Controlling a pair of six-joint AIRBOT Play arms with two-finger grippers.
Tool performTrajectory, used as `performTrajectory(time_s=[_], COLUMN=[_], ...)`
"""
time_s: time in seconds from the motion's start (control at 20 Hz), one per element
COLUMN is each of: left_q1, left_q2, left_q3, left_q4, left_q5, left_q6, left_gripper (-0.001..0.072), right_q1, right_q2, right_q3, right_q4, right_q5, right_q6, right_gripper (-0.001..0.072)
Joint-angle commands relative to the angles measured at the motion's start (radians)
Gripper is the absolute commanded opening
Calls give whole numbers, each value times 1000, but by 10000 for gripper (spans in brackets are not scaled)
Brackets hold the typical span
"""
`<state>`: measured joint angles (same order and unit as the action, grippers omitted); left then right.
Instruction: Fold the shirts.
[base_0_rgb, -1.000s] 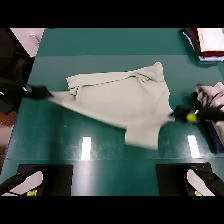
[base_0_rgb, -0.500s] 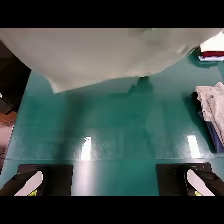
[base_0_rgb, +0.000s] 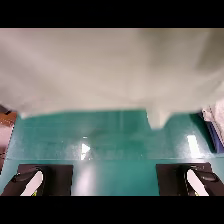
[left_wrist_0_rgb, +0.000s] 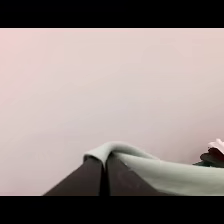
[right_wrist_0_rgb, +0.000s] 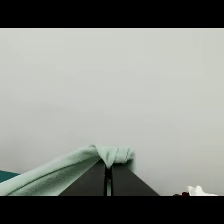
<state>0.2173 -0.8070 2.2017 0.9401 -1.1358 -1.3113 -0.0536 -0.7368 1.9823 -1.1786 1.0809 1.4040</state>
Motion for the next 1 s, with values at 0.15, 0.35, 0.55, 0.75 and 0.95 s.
performTrajectory(time_s=[0.15, 0.35, 0.55, 0.75, 0.95], left_q1=[0, 0, -1, -1, -45], left_q2=[-3, -105, -309, -561, -735], left_q3=[-362, -726, -947, -958, -899], left_q4=[2, -4, -9, -132, -275], left_q5=[-80, -165, -104, 111, 312], left_q6=[-7, -5, 66, 201, 343], left_gripper=[24, 25, 25, 25, 25], right_q1=[0, 0, 0, 0, 10], right_q2=[-196, -475, -691, -842, -943], right_q3=[51, 3, -175, -286, -252], right_q4=[-44, -44, -44, -44, -44], right_q5=[267, 506, 512, 283, 49], right_q6=[29, 48, 51, 50, 51], right_gripper=[15, 15, 16, 16, 16])
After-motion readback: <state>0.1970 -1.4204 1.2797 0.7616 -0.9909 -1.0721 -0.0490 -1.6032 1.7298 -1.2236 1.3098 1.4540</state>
